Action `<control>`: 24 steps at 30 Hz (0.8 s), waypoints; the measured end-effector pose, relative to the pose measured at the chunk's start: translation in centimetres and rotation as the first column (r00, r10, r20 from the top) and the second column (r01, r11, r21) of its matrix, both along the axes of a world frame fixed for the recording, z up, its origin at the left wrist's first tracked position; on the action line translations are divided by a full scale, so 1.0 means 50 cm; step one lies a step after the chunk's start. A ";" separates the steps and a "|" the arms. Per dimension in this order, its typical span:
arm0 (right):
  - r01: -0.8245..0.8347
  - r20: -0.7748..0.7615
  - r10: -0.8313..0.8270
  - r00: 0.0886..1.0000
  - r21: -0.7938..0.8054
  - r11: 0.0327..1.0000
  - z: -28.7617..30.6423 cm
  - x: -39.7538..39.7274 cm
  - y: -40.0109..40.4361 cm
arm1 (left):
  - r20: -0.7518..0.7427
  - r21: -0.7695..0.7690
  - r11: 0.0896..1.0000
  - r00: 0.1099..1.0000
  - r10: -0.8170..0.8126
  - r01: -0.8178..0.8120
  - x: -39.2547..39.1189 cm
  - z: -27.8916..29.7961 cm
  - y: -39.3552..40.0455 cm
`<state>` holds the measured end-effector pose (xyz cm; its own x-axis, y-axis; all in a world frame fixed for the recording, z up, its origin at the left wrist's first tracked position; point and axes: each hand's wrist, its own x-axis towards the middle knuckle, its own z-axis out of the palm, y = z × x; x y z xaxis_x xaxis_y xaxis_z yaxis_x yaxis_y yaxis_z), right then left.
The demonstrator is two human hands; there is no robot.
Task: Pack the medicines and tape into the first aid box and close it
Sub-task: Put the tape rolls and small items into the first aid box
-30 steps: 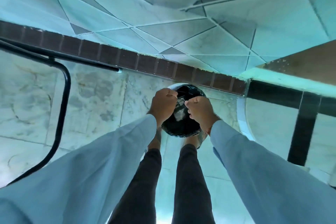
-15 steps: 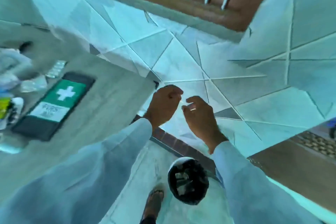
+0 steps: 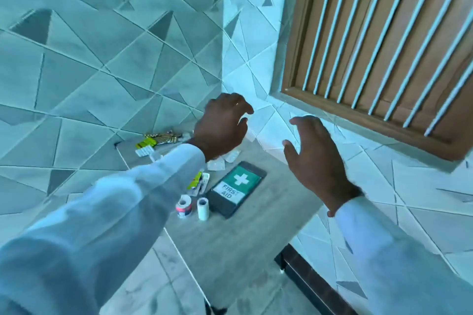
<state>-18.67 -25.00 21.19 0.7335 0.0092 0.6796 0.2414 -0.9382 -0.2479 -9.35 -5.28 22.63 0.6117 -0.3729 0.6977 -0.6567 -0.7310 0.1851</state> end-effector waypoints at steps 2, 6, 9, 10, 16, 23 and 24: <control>-0.009 0.034 0.011 0.999 -0.060 0.998 0.025 0.031 0.089 | 0.060 0.015 0.998 0.997 0.054 -0.055 0.016 0.032 0.110; -0.032 0.080 0.040 0.996 -0.098 0.995 0.060 0.113 0.275 | 0.116 0.015 0.994 0.988 0.107 -0.109 0.061 0.078 0.312; -0.054 0.124 0.065 0.990 -0.095 0.994 0.080 0.177 0.399 | 0.120 0.023 0.992 0.985 0.123 -0.126 0.107 0.101 0.429; -0.054 0.133 0.065 0.989 -0.083 0.995 0.089 0.198 0.435 | 0.122 0.026 0.992 0.985 0.123 -0.127 0.127 0.109 0.463; -0.025 0.140 0.037 0.990 -0.082 0.996 0.115 0.297 0.525 | 0.156 0.051 0.995 0.984 0.081 -0.090 0.249 0.129 0.551; 0.004 0.135 0.005 0.991 -0.065 0.998 0.123 0.447 0.540 | 0.144 0.083 0.995 0.989 0.041 -0.053 0.398 0.104 0.560; 0.004 0.130 0.003 0.991 -0.052 0.999 0.126 0.469 0.541 | 0.137 0.092 0.995 0.990 0.034 -0.047 0.416 0.103 0.558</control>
<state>4.80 2.07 27.48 0.6389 0.0465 0.7679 0.2681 -0.9491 -0.1656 11.47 22.63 27.77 0.5303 -0.4180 0.7376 -0.6405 -0.7675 0.0255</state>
